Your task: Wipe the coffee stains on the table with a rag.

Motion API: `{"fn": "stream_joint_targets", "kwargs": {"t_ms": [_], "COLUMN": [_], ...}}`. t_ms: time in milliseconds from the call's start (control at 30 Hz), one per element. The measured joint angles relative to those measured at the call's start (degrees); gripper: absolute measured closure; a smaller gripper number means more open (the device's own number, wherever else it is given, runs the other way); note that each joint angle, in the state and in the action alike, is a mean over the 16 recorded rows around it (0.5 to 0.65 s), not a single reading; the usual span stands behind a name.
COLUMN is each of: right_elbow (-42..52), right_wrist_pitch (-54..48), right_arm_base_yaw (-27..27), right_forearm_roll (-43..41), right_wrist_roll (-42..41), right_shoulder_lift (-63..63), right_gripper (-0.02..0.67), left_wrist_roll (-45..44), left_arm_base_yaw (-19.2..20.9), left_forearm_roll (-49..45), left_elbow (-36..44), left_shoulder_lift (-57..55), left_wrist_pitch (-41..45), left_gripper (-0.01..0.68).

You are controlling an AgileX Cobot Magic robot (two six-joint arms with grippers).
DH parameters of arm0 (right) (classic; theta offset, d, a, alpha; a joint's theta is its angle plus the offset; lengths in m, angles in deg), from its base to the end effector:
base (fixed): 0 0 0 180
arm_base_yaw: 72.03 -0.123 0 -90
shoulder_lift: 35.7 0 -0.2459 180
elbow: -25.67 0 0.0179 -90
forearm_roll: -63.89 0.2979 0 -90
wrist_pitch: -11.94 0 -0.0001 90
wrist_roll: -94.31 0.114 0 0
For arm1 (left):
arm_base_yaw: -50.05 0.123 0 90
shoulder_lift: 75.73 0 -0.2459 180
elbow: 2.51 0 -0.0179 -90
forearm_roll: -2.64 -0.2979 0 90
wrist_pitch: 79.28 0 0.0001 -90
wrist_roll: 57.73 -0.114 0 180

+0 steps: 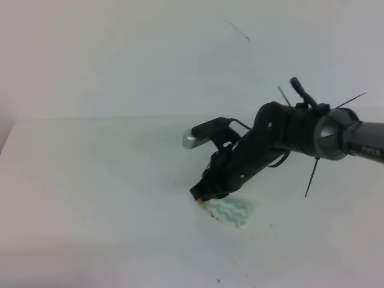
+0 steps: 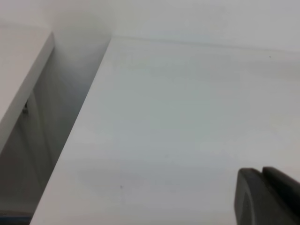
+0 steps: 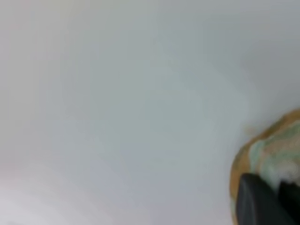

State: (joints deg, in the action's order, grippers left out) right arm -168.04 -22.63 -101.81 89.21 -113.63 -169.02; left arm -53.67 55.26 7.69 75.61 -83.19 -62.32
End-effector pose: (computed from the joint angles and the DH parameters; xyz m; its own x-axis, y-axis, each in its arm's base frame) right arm 0.4108 0.2670 0.0730 -0.6903 -0.5246 -0.4982 -0.6667 0.7287 0.1566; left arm 0.1627 0.0119 0.1710 -0.2024 -0.1736 -0.9638 -0.0983 0.9828 -0.1564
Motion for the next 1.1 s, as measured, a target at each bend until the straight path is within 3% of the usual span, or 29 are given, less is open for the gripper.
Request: {"fn": "stream_joint_targets", "kwargs": {"t_ms": [200, 633, 1100], "right_elbow": [0.0, 0.0, 0.0], "right_wrist_pitch": [2.0, -1.7, -3.8], "right_arm_base_yaw": [-0.6, 6.6, 0.7], "right_forearm_roll": [-3.0, -8.1, -3.1], "right_wrist_roll": [3.0, 9.3, 6.6], "right_shoulder_lift": [0.0, 0.0, 1.0], "right_gripper": [0.647, 0.647, 0.647], "left_wrist_roll": [0.0, 0.0, 0.0], "left_arm_base_yaw": [0.0, 0.0, 0.0], "left_forearm_roll": [0.0, 0.0, 0.0], "left_elbow": [0.0, 0.0, 0.0], "left_shoulder_lift": [0.0, 0.0, 0.0], "left_wrist_pitch": [0.0, 0.0, 0.0], "left_gripper": [0.672, 0.672, 0.672]}}
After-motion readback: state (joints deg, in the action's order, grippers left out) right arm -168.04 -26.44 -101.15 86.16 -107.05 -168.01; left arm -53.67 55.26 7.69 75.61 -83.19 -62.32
